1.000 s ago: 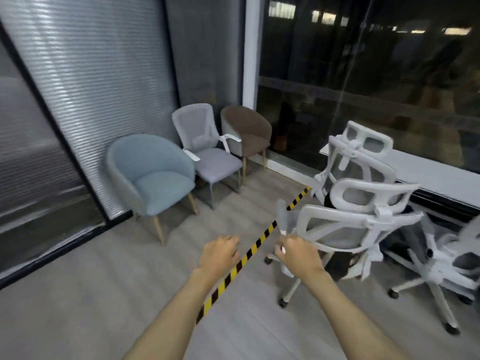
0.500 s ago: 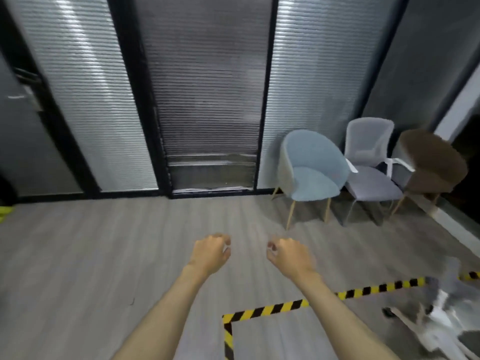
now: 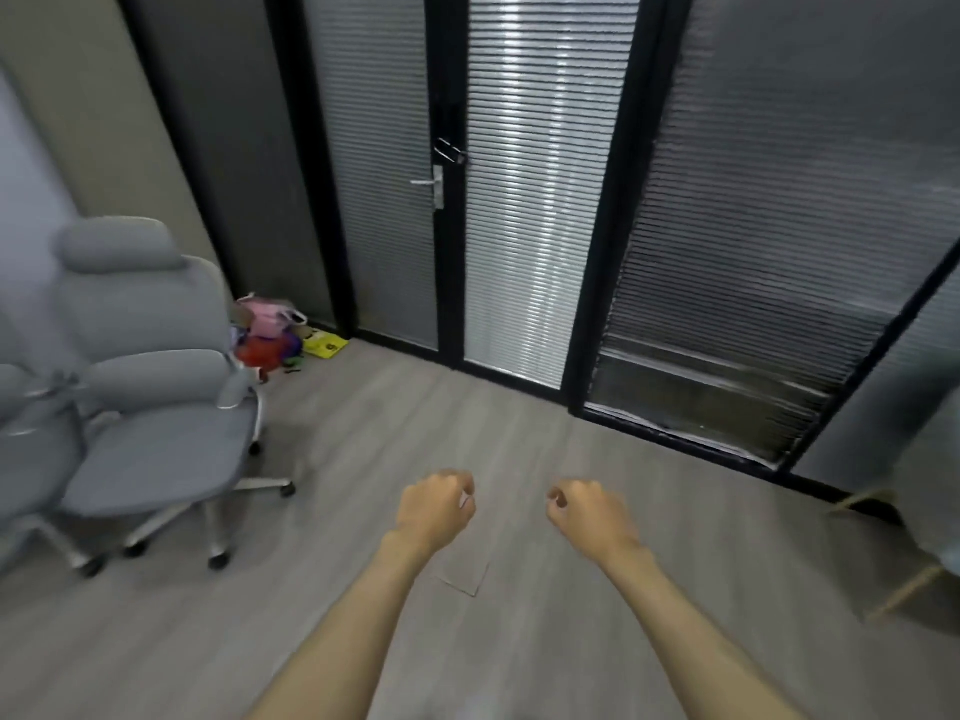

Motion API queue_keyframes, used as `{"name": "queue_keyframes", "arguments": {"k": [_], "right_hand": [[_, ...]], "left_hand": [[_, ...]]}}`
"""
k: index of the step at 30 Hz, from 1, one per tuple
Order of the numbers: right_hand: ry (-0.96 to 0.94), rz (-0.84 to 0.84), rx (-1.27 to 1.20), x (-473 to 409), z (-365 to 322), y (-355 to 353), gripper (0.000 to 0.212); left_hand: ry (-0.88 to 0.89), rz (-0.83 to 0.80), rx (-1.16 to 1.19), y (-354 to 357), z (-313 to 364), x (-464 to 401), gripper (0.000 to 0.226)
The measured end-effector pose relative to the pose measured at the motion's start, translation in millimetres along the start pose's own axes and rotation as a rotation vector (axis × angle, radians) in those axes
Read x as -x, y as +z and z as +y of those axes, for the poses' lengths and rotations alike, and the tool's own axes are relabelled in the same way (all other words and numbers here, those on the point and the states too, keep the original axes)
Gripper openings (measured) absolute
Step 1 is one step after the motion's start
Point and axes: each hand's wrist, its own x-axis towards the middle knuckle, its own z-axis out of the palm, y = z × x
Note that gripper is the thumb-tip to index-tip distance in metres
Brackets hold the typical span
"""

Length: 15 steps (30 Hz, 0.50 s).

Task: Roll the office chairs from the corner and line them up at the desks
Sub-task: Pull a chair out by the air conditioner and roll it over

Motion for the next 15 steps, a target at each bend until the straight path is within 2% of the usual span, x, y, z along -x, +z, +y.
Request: {"name": "queue_keyframes", "arguments": {"k": [8,15], "right_hand": [[-0.199,-0.072,-0.04,-137.5,-126.3,38.9,0.023],[-0.29,-0.117,-0.06,-288.0,-209.3,73.1,0.024]], "left_hand": [[-0.192,0.083,-0.032,-35.8,-153.0,-58.4,0.024],[-0.316,0.125,-0.041,-64.4,-261.0,-154.3,0.023]]}}
